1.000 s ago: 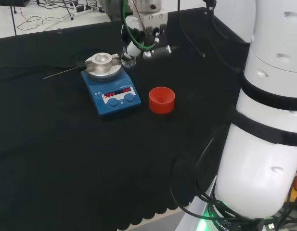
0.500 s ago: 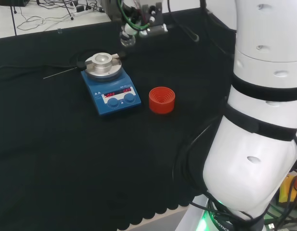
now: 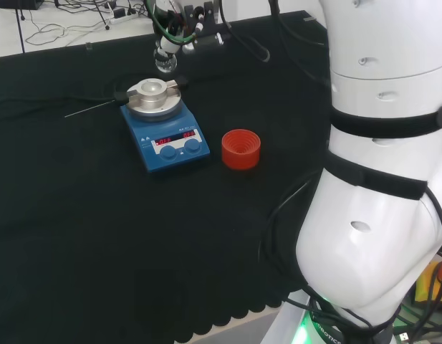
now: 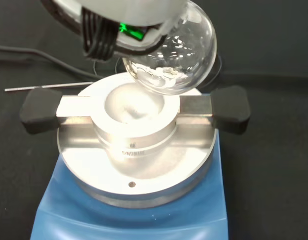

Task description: Place the round-bottom flask on the heater.

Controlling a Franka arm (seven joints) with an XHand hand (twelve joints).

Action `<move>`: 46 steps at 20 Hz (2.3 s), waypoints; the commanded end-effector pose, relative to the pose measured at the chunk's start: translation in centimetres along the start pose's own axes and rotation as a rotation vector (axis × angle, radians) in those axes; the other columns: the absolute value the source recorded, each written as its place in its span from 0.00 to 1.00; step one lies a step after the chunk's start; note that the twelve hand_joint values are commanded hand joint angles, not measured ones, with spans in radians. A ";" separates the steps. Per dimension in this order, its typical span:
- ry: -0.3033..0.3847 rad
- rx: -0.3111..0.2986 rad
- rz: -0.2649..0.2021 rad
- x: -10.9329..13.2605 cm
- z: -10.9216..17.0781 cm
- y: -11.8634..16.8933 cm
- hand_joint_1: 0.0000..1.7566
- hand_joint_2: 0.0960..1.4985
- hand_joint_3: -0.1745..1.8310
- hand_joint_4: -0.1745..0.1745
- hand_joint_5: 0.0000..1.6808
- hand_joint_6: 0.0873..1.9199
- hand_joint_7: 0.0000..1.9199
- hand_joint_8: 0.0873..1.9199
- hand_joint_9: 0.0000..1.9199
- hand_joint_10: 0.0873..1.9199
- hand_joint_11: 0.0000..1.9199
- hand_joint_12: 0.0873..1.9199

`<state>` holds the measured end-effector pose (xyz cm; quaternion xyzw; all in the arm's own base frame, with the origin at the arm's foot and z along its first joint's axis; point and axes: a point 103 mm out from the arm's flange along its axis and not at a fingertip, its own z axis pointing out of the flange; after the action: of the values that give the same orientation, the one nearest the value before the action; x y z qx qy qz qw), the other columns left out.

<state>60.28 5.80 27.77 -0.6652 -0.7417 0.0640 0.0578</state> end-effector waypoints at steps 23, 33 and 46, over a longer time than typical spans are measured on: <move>0.014 0.069 -0.057 2.1 3.7 4.0 0.62 0.45 0.39 1.00 0.69 0.41 0.27 0.35 0.36 0.28 0.23 0.68; 0.010 0.082 -0.064 2.2 4.6 5.3 0.62 0.45 0.39 1.00 0.69 0.41 0.27 0.35 0.36 0.28 0.23 0.68; 0.011 0.092 -0.065 1.8 5.0 6.2 0.62 0.45 0.39 1.00 0.69 0.41 0.27 0.35 0.36 0.28 0.23 0.67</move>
<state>65.36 8.58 21.93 -0.6374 -0.7595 0.0924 0.0913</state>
